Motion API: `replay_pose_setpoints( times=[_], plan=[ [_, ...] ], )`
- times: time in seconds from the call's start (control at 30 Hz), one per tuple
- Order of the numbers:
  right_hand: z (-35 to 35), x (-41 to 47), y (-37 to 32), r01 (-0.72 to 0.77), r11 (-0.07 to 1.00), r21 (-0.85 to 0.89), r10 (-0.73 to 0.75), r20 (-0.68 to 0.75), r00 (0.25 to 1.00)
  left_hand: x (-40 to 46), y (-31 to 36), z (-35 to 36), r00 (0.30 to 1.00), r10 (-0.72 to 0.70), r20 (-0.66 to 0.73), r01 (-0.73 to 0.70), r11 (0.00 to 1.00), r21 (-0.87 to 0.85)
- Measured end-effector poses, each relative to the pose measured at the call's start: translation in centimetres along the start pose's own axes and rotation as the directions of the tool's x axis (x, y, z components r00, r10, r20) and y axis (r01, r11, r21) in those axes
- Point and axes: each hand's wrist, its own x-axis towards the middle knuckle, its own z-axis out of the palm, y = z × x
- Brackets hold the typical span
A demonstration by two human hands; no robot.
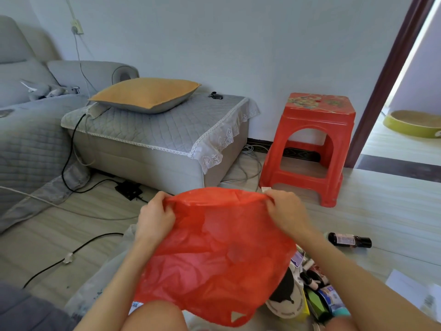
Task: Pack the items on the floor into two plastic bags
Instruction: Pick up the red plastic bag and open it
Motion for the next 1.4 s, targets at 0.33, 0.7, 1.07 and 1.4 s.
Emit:
replay_pose_setpoints(
  times=[0.33, 0.7, 1.07, 1.4],
  plan=[
    [-1.0, -0.1, 1.2, -0.133, 0.949, 0.286, 0.138, 0.004, 0.99, -0.1, -2.2, 0.2, 0.924, 0.216, 0.316, -0.246, 0.968, 0.056],
    [-0.2, -0.2, -3.5, 0.107, 0.955, 0.278, -0.115, 0.015, 0.993, -1.8, 0.6, 3.9, 0.89, 0.246, 0.384, -0.363, 0.892, 0.268],
    [2.2, -0.1, 0.1, 0.012, 0.998, -0.063, 0.0, 0.196, 0.981, 0.1, 1.2, 2.4, 0.999, 0.004, -0.049, -0.008, 0.996, -0.091],
    [5.0, 2.6, 1.7, 0.092, 0.976, -0.198, -0.048, 0.218, 0.975, 2.5, -5.0, 2.0, 0.992, 0.123, -0.018, -0.117, 0.974, 0.195]
  ],
)
